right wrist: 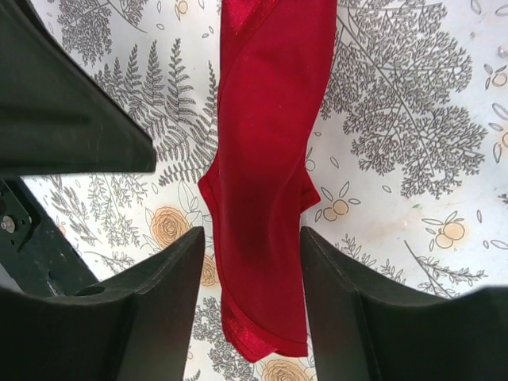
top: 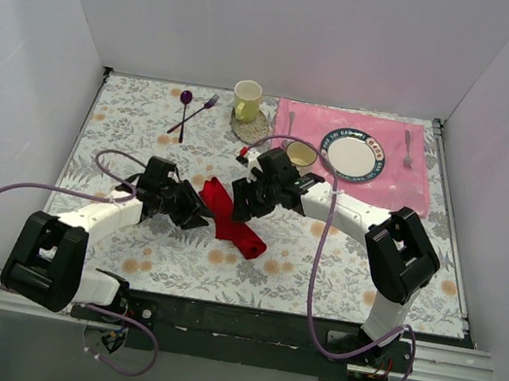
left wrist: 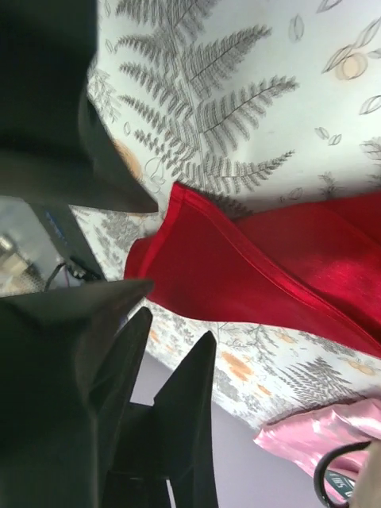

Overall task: Fold the napkin, place the utensils inside, and roll it up
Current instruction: Roll the napkin with the utensil

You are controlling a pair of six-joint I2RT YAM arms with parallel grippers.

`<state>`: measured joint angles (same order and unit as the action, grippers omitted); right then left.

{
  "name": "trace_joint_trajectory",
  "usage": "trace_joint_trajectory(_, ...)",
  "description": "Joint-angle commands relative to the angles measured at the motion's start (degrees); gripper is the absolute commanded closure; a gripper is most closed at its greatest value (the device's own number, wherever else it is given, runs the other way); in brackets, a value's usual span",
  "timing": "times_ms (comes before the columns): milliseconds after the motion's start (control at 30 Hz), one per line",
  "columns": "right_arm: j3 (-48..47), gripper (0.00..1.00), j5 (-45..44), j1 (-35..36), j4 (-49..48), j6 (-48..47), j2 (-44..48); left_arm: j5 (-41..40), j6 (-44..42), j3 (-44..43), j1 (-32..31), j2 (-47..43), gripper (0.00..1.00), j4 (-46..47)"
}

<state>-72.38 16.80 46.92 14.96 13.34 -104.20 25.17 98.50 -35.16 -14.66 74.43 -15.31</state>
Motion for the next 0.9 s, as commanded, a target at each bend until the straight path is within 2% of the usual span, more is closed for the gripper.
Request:
trace_joint_trajectory(0, 0.6, 0.42, 1.9, 0.3, -1.4, 0.9, 1.6, 2.2, 0.6, 1.8, -3.6, -3.3, 0.73, 4.0)
trace_joint_trajectory(33, 0.7, 0.43, 1.7, 0.3, -1.4, 0.9, 1.7, 1.3, 0.6, 2.1, -3.8, -3.4, 0.80, 4.8)
trace_joint_trajectory(133, 1.4, 0.44, 1.2, 0.1, -1.6, 0.9, 2.3, 0.1, 0.5, 1.8, -4.3, -2.2, 0.84, 5.1)
trace_joint_trajectory(167, 1.5, 0.44, 1.1, 0.0, -1.6, 0.8, 2.6, 0.1, 0.5, 1.8, -4.5, -0.7, 0.94, 5.4)
trace_joint_trajectory(267, 1.4, 0.44, 1.0, -0.2, -1.4, 0.7, 2.6, -0.3, 0.5, 0.8, -5.1, 2.3, 1.00, 5.2)
trace_joint_trajectory(567, 0.0, 0.37, 1.3, -0.4, -1.7, 0.6, 1.1, 0.7, 1.3, 0.5, -6.9, 6.9, 1.00, 7.9)
trace_joint_trajectory(867, -2.4, 0.36, 2.5, -0.4, -1.7, 0.6, -0.3, -2.6, 0.5, 1.8, -7.6, 11.9, 1.00, 4.7)
